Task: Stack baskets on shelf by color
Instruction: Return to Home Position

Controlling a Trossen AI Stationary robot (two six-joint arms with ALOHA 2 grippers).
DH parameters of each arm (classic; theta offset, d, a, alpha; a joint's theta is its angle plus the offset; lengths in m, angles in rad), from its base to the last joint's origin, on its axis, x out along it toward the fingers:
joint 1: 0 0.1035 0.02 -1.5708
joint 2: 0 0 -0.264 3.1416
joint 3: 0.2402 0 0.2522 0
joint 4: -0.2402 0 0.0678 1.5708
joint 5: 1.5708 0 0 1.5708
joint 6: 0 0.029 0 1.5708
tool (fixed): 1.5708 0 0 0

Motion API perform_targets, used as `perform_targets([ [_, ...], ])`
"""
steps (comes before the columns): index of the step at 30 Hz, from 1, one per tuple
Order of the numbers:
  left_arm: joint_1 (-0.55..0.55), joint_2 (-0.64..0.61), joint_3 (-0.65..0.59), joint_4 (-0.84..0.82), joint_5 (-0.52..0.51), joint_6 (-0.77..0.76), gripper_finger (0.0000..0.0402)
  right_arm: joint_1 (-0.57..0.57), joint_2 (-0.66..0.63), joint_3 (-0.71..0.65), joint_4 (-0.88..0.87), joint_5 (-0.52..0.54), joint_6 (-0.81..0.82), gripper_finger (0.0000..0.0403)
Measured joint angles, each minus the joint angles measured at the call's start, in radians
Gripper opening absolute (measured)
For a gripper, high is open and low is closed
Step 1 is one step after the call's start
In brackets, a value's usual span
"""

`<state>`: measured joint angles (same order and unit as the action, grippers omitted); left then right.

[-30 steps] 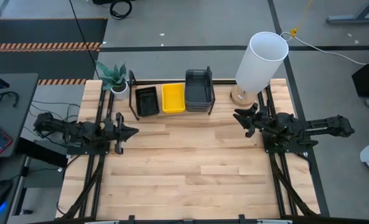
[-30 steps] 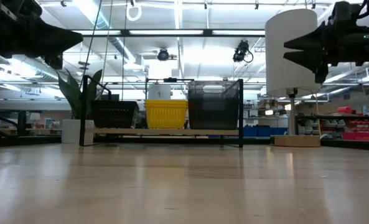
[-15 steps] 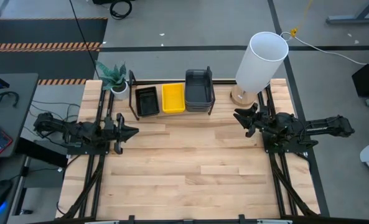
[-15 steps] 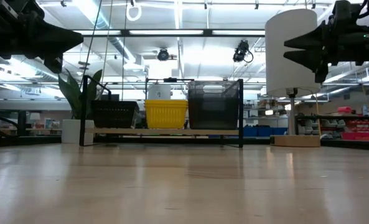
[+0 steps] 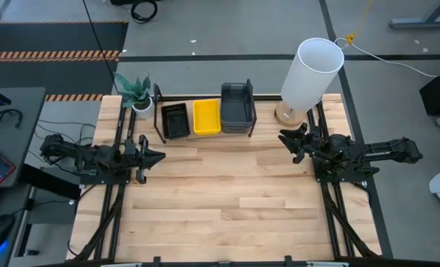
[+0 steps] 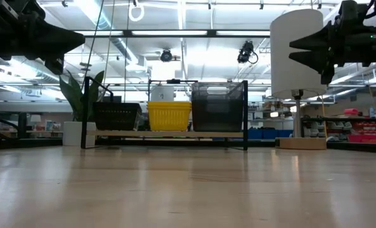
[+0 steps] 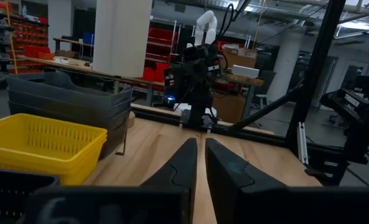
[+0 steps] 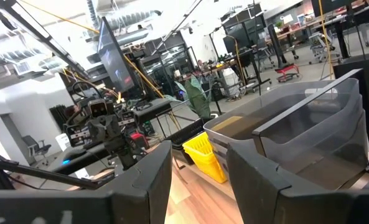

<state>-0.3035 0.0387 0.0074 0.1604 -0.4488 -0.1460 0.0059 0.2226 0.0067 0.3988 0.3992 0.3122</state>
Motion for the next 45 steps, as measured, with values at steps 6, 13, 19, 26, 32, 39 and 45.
perform_targets([
  [6, 0.0, 0.0, 0.0, 0.0, 0.0, 0.0, 0.0035, 0.0, 0.0, 0.0, 0.0, 0.0, 0.0, 0.0158],
  [13, 0.0, 0.0, 0.0, 0.0, 0.0, 0.0, 0.0028, 0.0, 0.0, 0.0, 0.0, 0.0, 0.0, 0.0158],
  [19, 0.0, 0.0, 0.0, 0.0, 0.0, 0.0, 0.0039, 0.0, 0.0, 0.0, 0.0, 0.0, 0.0, 0.0158],
  [26, 0.0, 0.0, 0.0, 0.0, 0.0, 0.0, 0.0034, 0.0, 0.0, 0.0, 0.0, 0.0, 0.0, 0.0158],
  [32, 0.0, 0.0, 0.0, 0.0, 0.0, 0.0, 0.0028, 0.0, 0.0, 0.0, 0.0, 0.0, 0.0, 0.0158],
  [39, 0.0, 0.0, 0.0, 0.0, 0.0, 0.0, 0.0039, 0.0, 0.0, 0.0, 0.0, 0.0, 0.0, 0.0158],
  [45, 0.0, 0.0, 0.0, 0.0, 0.0, 0.0, 0.0036, 0.0, 0.0, 0.0, 0.0, 0.0, 0.0, 0.0158],
])
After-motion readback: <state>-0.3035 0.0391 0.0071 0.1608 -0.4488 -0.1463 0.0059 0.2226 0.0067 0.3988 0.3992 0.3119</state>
